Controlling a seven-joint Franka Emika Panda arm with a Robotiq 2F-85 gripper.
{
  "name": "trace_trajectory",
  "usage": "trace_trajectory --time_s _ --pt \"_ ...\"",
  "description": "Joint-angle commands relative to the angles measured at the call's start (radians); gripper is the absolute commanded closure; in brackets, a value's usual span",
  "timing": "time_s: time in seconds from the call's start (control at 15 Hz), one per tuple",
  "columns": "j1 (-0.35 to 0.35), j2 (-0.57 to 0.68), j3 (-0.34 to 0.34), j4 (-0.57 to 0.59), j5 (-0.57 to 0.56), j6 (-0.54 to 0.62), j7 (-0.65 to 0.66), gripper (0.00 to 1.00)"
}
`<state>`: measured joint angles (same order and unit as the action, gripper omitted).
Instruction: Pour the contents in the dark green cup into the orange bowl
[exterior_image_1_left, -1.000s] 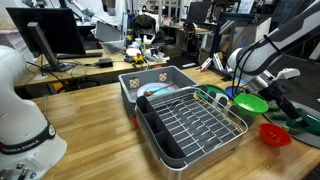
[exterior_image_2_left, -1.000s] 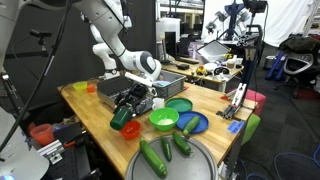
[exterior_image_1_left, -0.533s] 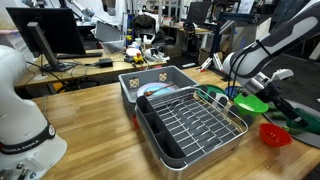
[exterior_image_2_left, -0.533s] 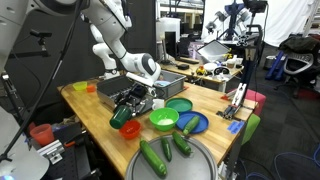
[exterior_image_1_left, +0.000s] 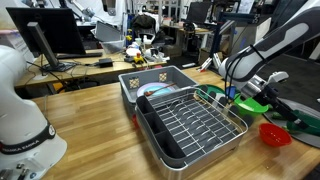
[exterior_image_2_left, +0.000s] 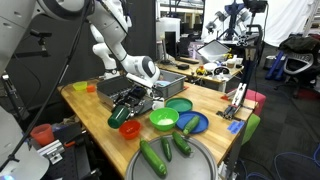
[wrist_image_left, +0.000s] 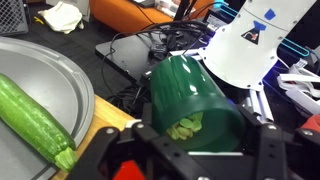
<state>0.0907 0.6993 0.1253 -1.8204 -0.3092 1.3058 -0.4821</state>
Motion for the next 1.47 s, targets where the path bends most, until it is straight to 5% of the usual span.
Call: trace_trajectory --time_s 0.0,1.4 --pt "-0.002 0.033 0.012 0.037 -0.025 -0.055 0.012 0.47" --pt "0.029 0.156 0.032 0.155 -0.122 -0.21 0.016 0.47"
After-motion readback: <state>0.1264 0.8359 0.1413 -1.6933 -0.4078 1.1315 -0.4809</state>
